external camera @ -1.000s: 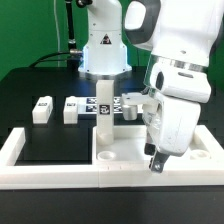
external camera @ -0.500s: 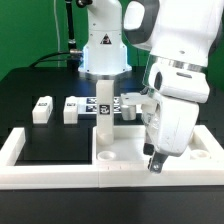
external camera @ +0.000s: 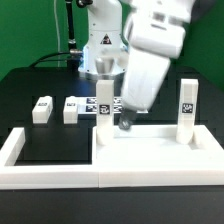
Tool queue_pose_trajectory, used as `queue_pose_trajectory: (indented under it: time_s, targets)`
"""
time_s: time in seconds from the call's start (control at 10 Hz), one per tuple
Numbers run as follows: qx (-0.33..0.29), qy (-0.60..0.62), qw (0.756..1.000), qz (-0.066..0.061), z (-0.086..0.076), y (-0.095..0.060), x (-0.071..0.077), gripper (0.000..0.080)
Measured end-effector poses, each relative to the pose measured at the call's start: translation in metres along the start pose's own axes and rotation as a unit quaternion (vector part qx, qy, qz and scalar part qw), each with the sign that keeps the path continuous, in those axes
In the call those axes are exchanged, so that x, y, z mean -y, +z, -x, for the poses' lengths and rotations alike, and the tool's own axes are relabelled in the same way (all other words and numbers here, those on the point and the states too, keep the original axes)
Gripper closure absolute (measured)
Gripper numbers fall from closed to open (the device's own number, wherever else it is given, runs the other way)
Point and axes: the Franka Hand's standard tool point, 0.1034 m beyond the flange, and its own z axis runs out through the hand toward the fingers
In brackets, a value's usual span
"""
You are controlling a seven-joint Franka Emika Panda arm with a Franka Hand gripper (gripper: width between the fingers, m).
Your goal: Assemble desk
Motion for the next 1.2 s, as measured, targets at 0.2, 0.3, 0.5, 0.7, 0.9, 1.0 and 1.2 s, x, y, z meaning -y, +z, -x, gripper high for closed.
queue_pose_trajectory:
  time_s: [0.2,0.3,0.5,0.7,0.9,1.0,1.2]
  targets:
    - [0.002,0.068,0.998,0.0,0.008,0.002,-0.002,0.0151]
    - [0.001,0.094,0.996,0.0,0.007,0.002,-0.002,0.0151]
    - [0.001,0.156,0.988,-0.002,0.01,0.002,-0.002,0.0151]
    - [-0.004,0.213,0.977,-0.021,0.051,-0.001,-0.001,0.0151]
    - [-0.003,0.278,0.96,-0.033,0.104,-0.001,-0.002,0.0151]
    - [0.004,0.317,0.948,-0.036,0.12,0.005,0.002,0.0151]
    - [0.004,0.38,0.924,-0.037,0.111,0.004,0.002,0.0151]
